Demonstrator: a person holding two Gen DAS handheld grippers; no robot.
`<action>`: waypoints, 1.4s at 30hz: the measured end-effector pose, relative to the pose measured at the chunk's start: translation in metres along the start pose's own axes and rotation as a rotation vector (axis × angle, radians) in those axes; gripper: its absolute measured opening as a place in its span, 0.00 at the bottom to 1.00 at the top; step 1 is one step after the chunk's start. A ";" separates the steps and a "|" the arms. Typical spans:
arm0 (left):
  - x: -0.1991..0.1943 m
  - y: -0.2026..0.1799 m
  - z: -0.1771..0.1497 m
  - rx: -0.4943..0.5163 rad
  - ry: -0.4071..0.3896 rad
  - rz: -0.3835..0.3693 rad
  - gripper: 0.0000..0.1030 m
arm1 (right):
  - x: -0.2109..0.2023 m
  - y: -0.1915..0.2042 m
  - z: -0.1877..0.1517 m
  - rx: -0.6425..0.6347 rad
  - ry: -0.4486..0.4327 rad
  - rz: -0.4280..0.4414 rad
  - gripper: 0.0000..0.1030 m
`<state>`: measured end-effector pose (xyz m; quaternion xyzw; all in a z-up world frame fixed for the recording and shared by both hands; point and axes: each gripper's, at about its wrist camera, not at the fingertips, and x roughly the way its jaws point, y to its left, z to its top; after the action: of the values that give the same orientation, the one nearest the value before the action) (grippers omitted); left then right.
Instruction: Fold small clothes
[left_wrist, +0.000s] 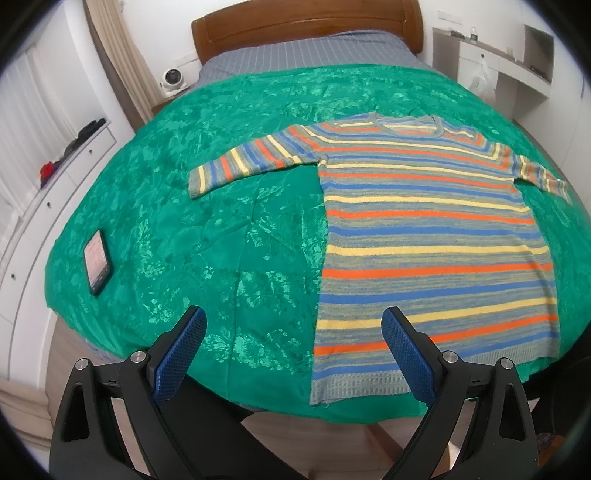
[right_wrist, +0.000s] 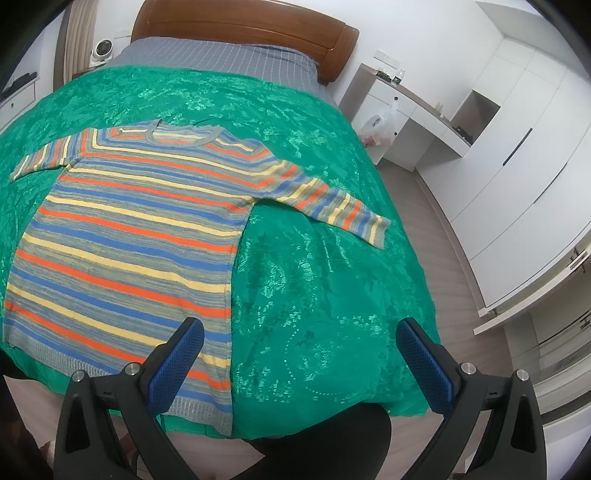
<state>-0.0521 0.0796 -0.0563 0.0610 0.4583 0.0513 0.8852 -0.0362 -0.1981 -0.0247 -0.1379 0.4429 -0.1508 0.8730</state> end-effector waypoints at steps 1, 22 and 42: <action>0.000 0.000 0.000 0.000 0.000 0.001 0.94 | 0.000 0.000 0.000 0.000 0.000 0.000 0.99; 0.007 0.001 -0.001 0.035 0.022 0.011 0.94 | 0.045 -0.062 0.034 0.003 -0.084 0.093 0.99; 0.030 -0.010 0.009 0.045 0.105 0.068 0.94 | 0.347 -0.239 0.076 0.692 0.226 0.556 0.06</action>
<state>-0.0271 0.0734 -0.0769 0.0937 0.5026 0.0743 0.8562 0.1873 -0.5426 -0.1455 0.3032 0.4789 -0.0641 0.8213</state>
